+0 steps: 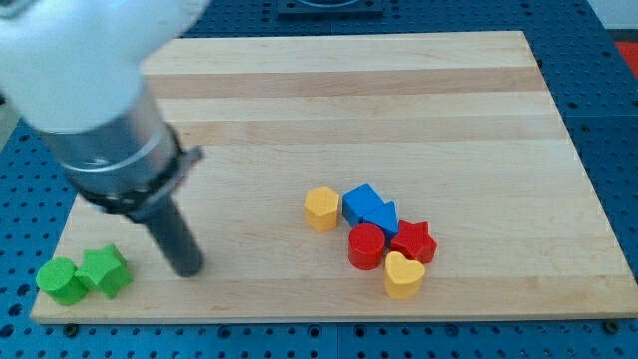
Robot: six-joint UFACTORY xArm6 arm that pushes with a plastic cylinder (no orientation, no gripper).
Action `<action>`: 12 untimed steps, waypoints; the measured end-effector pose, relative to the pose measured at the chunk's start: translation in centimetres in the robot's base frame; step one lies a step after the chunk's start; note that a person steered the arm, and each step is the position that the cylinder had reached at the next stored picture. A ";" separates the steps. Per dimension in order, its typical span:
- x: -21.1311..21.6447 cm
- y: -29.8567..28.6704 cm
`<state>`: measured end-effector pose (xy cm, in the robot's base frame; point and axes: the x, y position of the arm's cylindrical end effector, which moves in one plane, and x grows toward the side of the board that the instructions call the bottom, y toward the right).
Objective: Separate the yellow heart from the blocks
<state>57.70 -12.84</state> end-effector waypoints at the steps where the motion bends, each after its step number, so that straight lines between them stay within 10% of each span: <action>1: 1.7 6.0; 6: 3.5 22.3; 12: -9.3 28.6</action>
<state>48.41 15.79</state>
